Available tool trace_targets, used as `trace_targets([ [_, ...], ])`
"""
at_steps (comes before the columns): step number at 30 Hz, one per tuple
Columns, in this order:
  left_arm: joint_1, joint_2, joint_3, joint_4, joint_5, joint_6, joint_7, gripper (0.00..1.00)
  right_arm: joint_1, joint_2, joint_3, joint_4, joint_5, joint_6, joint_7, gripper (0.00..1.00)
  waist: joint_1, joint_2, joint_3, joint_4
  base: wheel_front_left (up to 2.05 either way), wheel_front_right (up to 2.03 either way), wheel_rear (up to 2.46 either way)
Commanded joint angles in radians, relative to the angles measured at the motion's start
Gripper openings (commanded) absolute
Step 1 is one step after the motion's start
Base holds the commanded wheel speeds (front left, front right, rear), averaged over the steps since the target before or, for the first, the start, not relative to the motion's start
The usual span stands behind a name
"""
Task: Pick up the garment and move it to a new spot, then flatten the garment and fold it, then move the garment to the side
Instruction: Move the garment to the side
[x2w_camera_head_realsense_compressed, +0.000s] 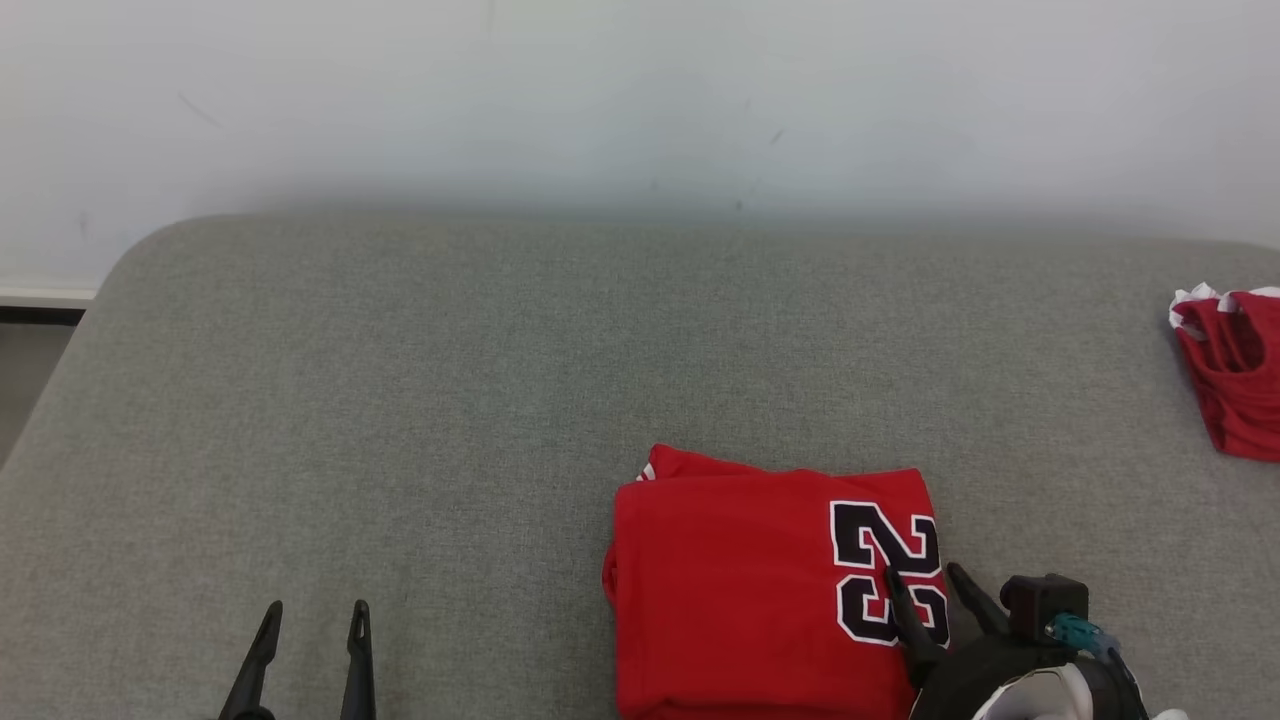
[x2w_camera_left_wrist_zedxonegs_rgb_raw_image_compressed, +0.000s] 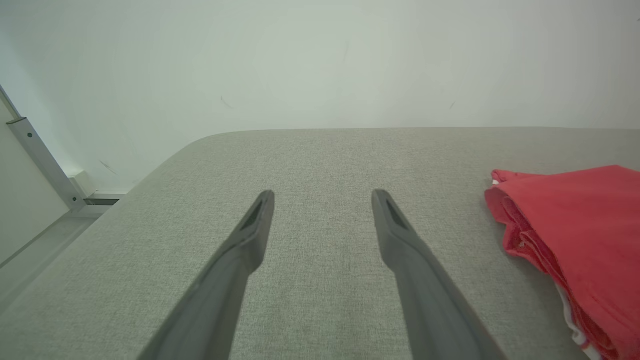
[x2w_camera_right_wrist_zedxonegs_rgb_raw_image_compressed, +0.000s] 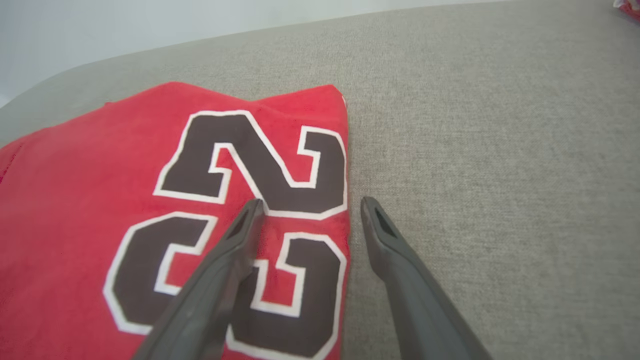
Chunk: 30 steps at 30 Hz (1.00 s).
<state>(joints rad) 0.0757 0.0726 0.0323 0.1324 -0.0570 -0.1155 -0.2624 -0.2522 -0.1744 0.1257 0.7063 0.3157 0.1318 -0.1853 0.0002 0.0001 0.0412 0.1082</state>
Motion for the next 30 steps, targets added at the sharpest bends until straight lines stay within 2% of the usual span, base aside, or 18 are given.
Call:
trace_targets([
  [1, -0.017, -0.002, 0.000, 0.003, -0.002, -0.002, -0.003, 1.00, -0.012, 0.003, 0.012, 0.029, 0.011, -0.003, 0.004, 1.00, -0.0002, -0.0001, 0.013, 0.004, 0.00, 0.00, 0.00],
  [4, -0.025, -0.002, -0.003, 0.010, 0.000, -0.002, -0.003, 1.00, -0.031, 0.002, 0.030, 0.086, 0.028, -0.003, 0.008, 1.00, -0.0002, -0.0001, 0.016, 0.006, 0.00, 0.00, 0.00],
  [5, -0.028, -0.002, -0.004, 0.012, 0.000, -0.003, -0.003, 1.00, -0.030, 0.004, 0.037, 0.102, 0.036, -0.003, 0.013, 0.73, -0.0002, -0.0001, 0.016, 0.006, 0.00, 0.00, 0.00],
  [6, -0.031, -0.002, -0.004, 0.015, 0.000, -0.003, -0.003, 1.00, -0.030, 0.006, 0.044, 0.115, 0.042, -0.003, 0.013, 0.29, -0.0002, -0.0001, 0.015, 0.006, 0.00, 0.00, 0.00],
  [7, -0.034, -0.002, -0.005, 0.015, -0.001, -0.003, -0.003, 1.00, -0.032, 0.005, 0.053, 0.123, 0.048, -0.003, 0.009, 0.00, -0.0002, -0.0001, 0.016, 0.005, 0.00, 0.00, 0.00],
  [13, -0.039, -0.005, -0.001, 0.010, -0.010, -0.004, -0.003, 1.00, -0.092, -0.021, 0.093, 0.121, 0.087, -0.003, -0.027, 0.00, -0.0002, -0.0001, 0.035, -0.014, 0.00, 0.00, 0.00],
  [21, -0.087, -0.013, -0.017, -0.007, -0.021, 0.000, -0.003, 1.00, -0.238, -0.080, 0.118, 0.096, 0.107, -0.003, -0.040, 0.00, -0.0002, -0.0001, 0.127, -0.039, 0.00, 0.00, 0.00],
  [30, -0.187, -0.018, -0.045, -0.069, -0.005, 0.009, -0.003, 1.00, -0.513, -0.261, 0.153, 0.028, 0.113, -0.003, -0.009, 0.00, -0.0002, -0.0001, 0.319, -0.121, 0.00, 0.00, 0.00],
])
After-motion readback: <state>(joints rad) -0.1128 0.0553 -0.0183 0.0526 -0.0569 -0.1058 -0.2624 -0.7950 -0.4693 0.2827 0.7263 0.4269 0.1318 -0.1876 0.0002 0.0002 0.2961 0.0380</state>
